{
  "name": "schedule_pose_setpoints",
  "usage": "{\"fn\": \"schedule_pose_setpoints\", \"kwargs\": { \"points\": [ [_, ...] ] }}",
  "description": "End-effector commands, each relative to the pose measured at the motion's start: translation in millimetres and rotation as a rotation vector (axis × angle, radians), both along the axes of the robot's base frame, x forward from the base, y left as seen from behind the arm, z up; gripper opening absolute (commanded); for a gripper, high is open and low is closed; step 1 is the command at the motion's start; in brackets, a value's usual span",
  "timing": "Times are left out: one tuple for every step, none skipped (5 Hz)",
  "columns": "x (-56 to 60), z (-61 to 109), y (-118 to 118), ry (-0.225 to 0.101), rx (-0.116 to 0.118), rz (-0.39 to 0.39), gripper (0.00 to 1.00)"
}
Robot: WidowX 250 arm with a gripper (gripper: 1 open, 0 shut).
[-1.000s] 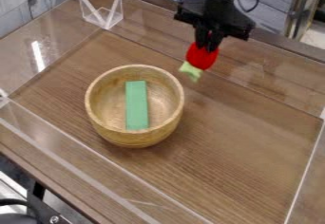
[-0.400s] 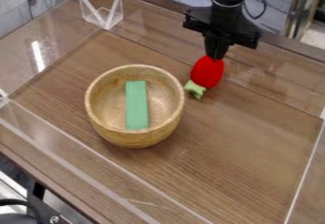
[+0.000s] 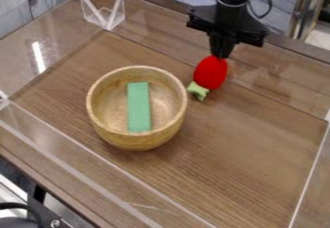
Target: Move the red fruit to the left
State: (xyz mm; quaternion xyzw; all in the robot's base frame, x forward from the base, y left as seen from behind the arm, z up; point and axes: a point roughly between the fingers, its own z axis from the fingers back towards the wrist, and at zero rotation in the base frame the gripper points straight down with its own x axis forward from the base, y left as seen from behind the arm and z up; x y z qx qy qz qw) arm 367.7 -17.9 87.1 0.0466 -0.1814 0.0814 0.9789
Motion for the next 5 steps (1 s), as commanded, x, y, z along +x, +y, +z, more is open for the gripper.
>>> {"fn": "schedule_pose_setpoints", "kwargs": {
  "points": [
    [2.2,28.5,7.5,-0.078,-0.005,0.018,0.0],
    [1.6,34.7,12.4,-0.084,-0.005,0.018,0.0],
    [2.2,41.3,16.6,-0.09,-0.007,0.019,0.0],
    [3.0,33.0,20.4,-0.087,-0.008,-0.031,0.0],
    [3.2,23.4,24.2,-0.082,-0.008,-0.08,0.0]
  ]
}}
